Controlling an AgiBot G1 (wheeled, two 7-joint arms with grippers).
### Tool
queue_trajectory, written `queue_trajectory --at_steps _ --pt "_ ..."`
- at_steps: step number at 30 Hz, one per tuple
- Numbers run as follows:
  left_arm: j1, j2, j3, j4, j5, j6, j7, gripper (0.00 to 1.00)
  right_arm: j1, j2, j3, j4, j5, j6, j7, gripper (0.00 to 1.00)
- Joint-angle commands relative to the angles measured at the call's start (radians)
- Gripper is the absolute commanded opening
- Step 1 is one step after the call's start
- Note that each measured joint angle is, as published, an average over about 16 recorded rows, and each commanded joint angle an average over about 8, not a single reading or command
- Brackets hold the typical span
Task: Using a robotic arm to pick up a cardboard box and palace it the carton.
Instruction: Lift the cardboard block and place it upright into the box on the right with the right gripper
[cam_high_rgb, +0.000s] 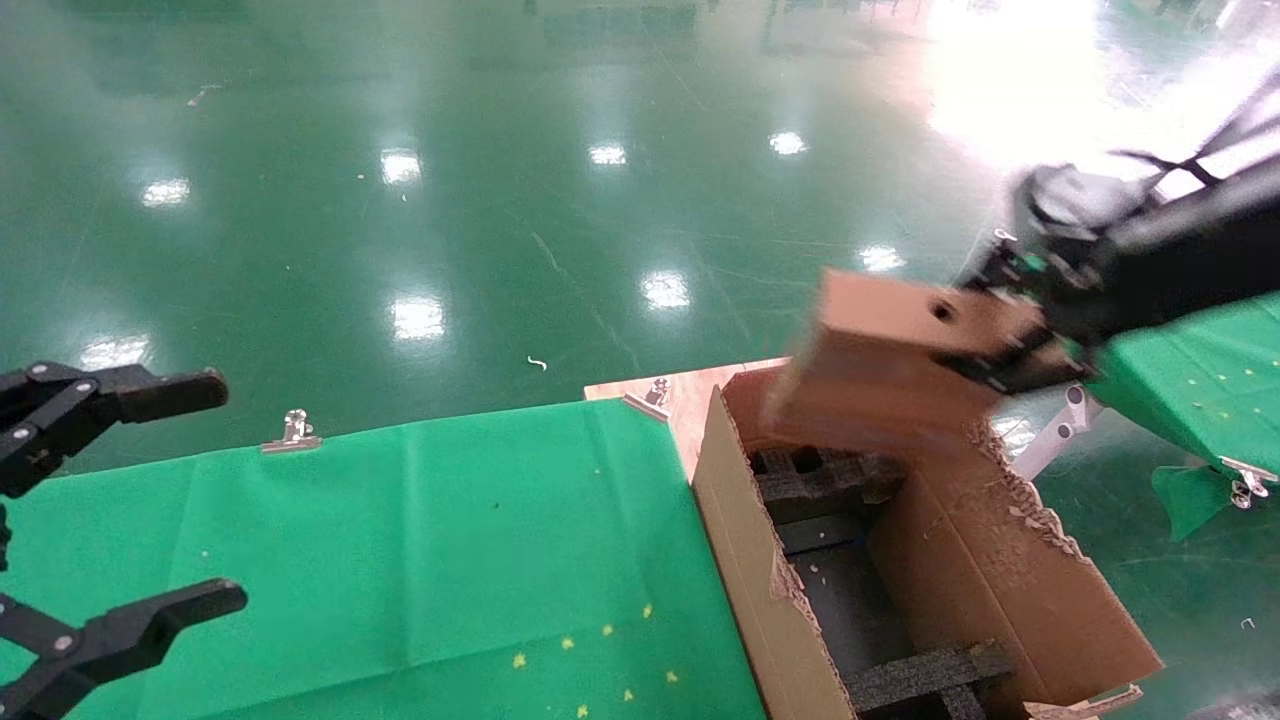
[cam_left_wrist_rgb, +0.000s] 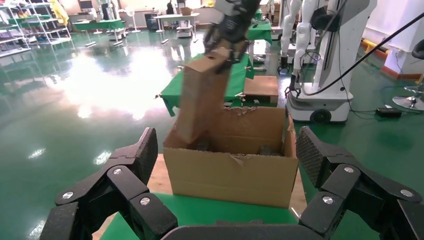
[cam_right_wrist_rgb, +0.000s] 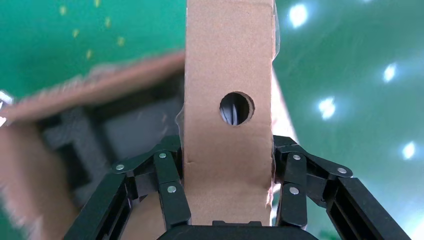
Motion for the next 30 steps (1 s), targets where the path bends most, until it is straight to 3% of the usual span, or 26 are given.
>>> queue_trajectory --at_steps 1,9,19,25,30 --pt "0.0 0.0 0.0 0.0 0.0 0.0 0.0 1.0 0.021 0.051 -0.048 0.023 0.001 0.0 0.018 0.0" --pt "0.0 0.0 0.0 0.0 0.0 0.0 0.0 1.0 0.053 0.157 -0.16 0.12 0.007 0.011 0.102 0.0" --pt "0.0 0.0 0.0 0.0 0.0 0.0 0.0 1.0 0.034 0.164 -0.178 0.137 0.019 0.057 0.161 0.0" --pt "0.0 0.0 0.0 0.0 0.0 0.0 0.0 1.0 -0.05 0.208 -0.208 0.247 0.034 0.204 0.426 0.0" --pt "0.0 0.0 0.0 0.0 0.0 0.0 0.0 1.0 -0.104 0.277 -0.243 0.41 -0.038 0.333 0.701 0.0"
